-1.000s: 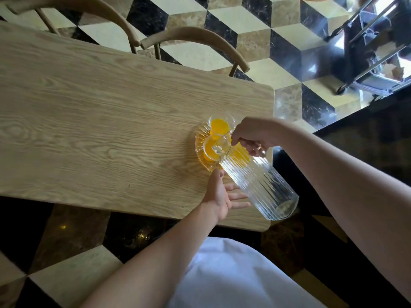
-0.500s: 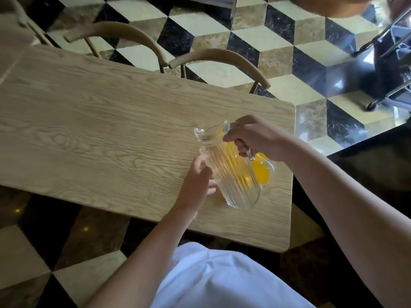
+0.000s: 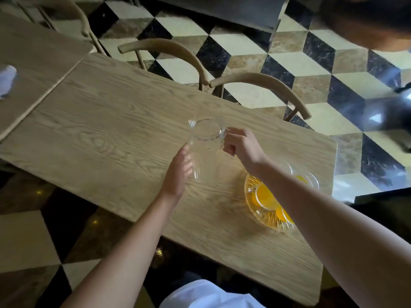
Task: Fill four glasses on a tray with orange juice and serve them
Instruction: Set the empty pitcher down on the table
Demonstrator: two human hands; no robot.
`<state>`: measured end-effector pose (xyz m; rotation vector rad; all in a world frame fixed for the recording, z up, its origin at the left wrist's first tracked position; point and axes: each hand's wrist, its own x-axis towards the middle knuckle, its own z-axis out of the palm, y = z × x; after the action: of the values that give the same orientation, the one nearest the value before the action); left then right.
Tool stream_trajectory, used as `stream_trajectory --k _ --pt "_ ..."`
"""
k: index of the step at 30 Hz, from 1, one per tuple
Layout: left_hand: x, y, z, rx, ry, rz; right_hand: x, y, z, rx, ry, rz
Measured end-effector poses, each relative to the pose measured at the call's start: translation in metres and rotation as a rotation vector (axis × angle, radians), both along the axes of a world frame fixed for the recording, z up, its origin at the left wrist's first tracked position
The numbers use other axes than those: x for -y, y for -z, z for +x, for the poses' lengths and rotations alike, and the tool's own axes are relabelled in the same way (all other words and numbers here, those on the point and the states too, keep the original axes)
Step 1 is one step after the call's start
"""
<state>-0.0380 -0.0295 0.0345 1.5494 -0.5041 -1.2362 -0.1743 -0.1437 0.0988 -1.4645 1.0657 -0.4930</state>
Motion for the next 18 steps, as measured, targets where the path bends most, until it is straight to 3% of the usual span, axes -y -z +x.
stream_trajectory --k 8,18 --pt "0.026 0.012 0.038 -0.100 -0.126 -0.006 0.018 0.034 0.042 0.087 0.051 -0.038" --pt "0.026 0.030 0.050 -0.036 -0.137 0.000 0.012 0.067 0.057 0.050 0.059 -0.087"
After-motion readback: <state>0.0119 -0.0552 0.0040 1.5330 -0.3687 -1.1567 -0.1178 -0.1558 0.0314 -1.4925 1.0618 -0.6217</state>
